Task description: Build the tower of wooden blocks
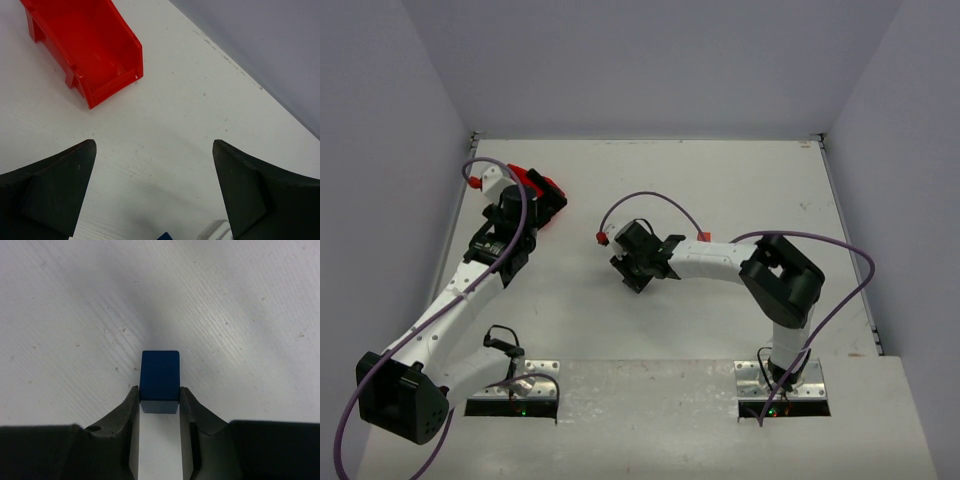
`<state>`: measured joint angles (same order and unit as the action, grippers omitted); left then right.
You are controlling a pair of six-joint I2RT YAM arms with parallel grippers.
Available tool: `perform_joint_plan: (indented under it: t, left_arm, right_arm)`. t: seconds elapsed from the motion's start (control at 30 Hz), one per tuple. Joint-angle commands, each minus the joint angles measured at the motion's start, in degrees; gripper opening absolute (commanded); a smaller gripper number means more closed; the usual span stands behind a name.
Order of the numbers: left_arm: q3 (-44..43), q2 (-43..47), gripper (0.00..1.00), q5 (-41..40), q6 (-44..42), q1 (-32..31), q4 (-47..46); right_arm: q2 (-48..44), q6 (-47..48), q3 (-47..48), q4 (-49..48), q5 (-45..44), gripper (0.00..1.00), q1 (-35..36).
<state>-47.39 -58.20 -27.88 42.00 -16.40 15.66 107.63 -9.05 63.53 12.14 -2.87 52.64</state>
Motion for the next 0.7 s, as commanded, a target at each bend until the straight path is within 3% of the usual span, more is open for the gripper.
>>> perform_joint_plan:
  t: [0.0, 0.13, 0.27, 0.3, 0.43, 0.67]
  left_arm:
    - [0.3, 1.5, 1.00, -0.1, -0.8, 0.8, -2.0]
    - [0.3, 1.6, 1.00, -0.1, -1.4, 0.8, -2.3]
    - [-0.1, 1.1, 1.00, -0.4, -2.2, 0.8, -2.6]
    - [0.0, 1.0, 1.00, -0.3, -2.4, 0.8, -2.7]
    - [1.3, 0.6, 1.00, 1.9, -5.6, 0.8, -7.5]
    - [1.2, -4.1, 1.00, 8.3, -10.5, 0.8, -12.0]
  right_arm:
    - [-1.4, 1.8, 0.6, -1.6, -0.1, 0.18, -0.1]
    - [-5.7, 8.8, 3.1, -1.1, 4.9, 0.06, -1.0]
    - [-10.5, 18.8, 9.7, 1.8, 9.4, 0.03, -5.6]
    - [-11.5, 20.9, 11.3, 2.7, 14.2, 0.03, -7.2]
    - [-15.7, 34.1, 18.8, 12.1, 23.6, 0.02, -15.5]
    - [-19.6, 46.0, 27.7, 32.7, 20.8, 0.00, -20.4]
